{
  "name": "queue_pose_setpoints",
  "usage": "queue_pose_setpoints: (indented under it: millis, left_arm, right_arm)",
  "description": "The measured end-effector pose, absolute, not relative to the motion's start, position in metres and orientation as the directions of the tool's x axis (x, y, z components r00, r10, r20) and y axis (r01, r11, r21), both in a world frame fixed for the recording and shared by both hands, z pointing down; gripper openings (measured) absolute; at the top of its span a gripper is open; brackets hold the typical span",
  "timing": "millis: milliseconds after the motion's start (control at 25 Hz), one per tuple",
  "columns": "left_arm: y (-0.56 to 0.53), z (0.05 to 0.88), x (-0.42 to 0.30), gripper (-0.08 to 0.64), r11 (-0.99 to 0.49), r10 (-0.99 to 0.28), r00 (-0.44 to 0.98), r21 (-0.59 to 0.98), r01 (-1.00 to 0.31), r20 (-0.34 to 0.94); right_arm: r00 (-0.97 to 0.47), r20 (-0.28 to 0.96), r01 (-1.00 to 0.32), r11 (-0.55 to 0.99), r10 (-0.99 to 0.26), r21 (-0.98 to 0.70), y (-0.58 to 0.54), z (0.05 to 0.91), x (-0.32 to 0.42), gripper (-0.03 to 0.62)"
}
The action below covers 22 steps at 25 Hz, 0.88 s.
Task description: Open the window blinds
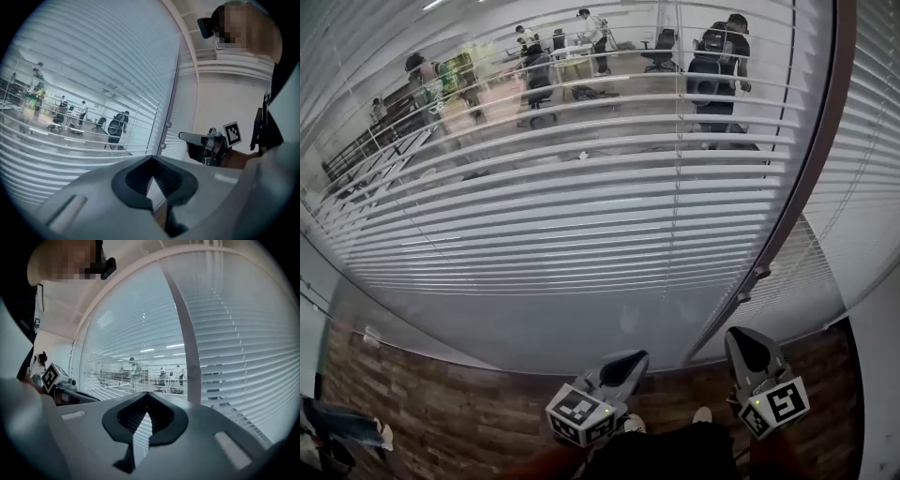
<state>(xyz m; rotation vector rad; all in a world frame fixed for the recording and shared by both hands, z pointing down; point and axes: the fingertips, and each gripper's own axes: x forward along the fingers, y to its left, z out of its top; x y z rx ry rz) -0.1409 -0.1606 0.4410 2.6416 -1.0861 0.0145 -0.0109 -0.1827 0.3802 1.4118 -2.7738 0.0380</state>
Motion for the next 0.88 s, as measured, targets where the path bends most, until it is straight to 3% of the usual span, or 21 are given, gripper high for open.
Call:
queue_pose_setpoints:
  millis: [480,760,880]
  left_arm:
    - [-0.142,0.436,-0.142,0.002,-0.661,-0.709,0.699,0.256,-0.706,0.096]
    - [-0.103,0.435,-0.121,0.002,-0.599,-0.768,0.634,0.250,-0.761,0.088]
    - [-0.077,0.468,-0.100,0.002,-0.570,-0.794,0.602,0.241,-0.786,0.085]
  right_arm:
    - [-0.649,0.099,-0.759,0.651,-0.754,-0.011,-0.153,0.397,-0.030,0.028]
    - [-0.721,0.088,-0.691,0.723,-0.688,-0.012,-0.116,0.396,-0.018,0.028]
    - [-0.734,0.101,-0.676,0.736,-0.671,-0.029,-0.091,0.434,0.008,0.028]
